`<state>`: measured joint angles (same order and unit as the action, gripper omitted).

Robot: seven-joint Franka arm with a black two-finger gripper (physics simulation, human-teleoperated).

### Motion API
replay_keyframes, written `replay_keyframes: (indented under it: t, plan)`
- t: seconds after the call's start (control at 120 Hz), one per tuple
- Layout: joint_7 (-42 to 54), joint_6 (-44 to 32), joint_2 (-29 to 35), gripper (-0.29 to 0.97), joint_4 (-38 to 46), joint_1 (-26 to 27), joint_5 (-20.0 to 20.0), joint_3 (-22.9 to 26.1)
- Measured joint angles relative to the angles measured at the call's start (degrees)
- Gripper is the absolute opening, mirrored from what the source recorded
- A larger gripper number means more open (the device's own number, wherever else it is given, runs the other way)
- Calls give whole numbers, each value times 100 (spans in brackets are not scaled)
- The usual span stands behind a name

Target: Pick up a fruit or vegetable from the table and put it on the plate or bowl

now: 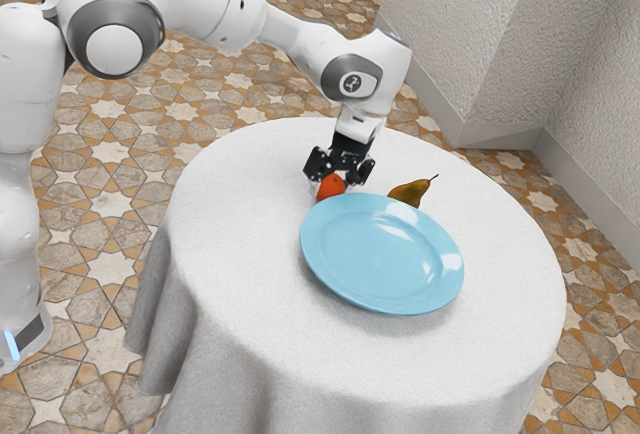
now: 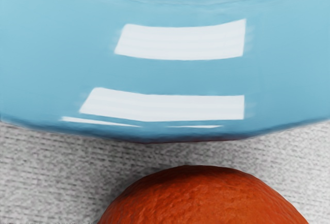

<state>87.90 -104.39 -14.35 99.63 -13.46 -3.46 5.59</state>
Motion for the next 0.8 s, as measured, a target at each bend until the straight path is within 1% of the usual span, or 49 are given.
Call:
replay_keyframes:
  t: [0.167,0.342,0.6,0.7,0.8]
  plan:
    - [-19,-7,51,19,1,-1,4,-3]
    - [-39,26,257,16,2,-3,10,-12]
    - [-64,130,551,16,-49,-10,13,-12]
    - [-81,153,547,15,-155,20,14,31]
    - [-111,167,509,15,-370,61,19,200]
